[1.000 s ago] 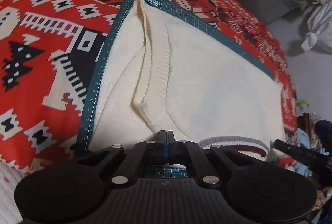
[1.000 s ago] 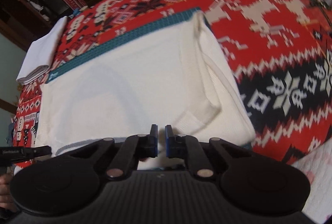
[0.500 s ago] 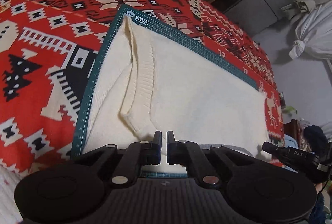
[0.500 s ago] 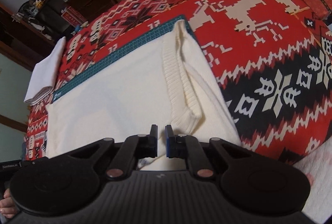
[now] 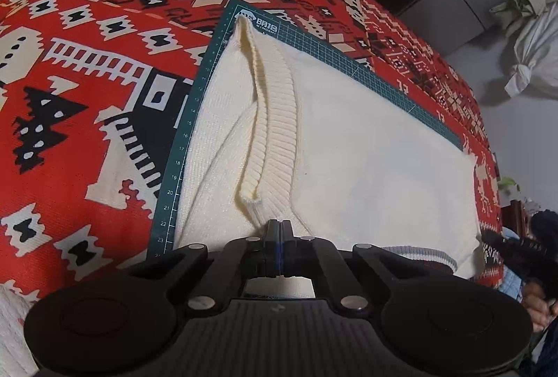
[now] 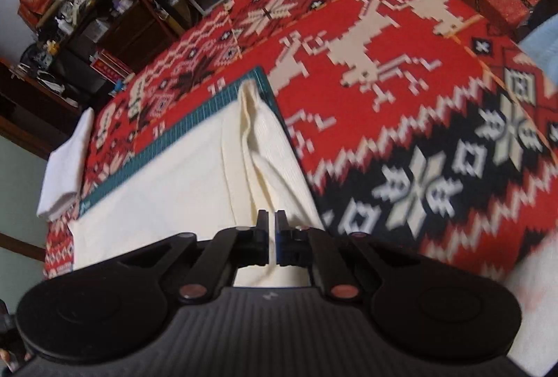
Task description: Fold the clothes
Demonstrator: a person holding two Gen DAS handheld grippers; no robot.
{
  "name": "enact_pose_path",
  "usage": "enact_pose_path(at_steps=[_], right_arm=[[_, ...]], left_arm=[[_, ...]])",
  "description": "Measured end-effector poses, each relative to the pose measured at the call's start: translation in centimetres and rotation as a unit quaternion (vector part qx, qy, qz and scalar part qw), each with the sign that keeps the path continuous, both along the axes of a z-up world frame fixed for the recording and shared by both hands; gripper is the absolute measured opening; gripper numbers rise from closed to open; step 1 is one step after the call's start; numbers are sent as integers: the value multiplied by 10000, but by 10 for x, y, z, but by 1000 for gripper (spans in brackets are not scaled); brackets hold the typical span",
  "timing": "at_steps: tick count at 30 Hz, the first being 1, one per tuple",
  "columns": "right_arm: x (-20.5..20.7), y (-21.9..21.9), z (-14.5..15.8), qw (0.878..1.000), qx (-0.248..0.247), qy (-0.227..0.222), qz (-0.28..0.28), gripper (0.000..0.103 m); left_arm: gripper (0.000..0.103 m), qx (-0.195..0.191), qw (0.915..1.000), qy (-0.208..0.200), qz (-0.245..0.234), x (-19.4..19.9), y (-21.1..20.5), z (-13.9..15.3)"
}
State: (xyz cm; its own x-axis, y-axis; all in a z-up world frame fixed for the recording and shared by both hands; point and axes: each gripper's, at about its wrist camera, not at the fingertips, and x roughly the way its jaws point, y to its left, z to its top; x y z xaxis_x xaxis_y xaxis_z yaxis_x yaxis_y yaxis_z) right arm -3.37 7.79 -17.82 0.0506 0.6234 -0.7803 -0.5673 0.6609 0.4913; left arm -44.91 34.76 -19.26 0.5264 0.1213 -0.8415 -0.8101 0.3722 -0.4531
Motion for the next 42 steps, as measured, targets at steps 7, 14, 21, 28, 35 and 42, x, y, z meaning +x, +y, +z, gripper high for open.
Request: enact_pose_path(at_steps=[7, 14, 21, 28, 35, 42], right_arm=[[17, 33, -15, 9999, -112, 9, 87, 0], [8, 9, -19, 9996, -17, -61, 271, 0], [22, 19, 0, 9992, 250, -128, 293, 2], [45, 73, -13, 9988, -214, -321, 295, 0], [22, 36, -15, 9978, -241, -405, 474, 0], [3, -10, -8, 9981, -227, -324, 479, 0]], left_arm=[[3, -160, 9998, -85, 102, -4, 3, -2], [3, -44, 10000, 23, 78, 0, -2, 0], [3, 70, 9998, 167, -57, 5, -3, 2], [3, 57, 9999, 103, 21, 3, -4, 1], [3, 124, 9998, 158, -49, 5, -5, 2], [3, 127, 9997, 156, -119, 5, -4, 2]])
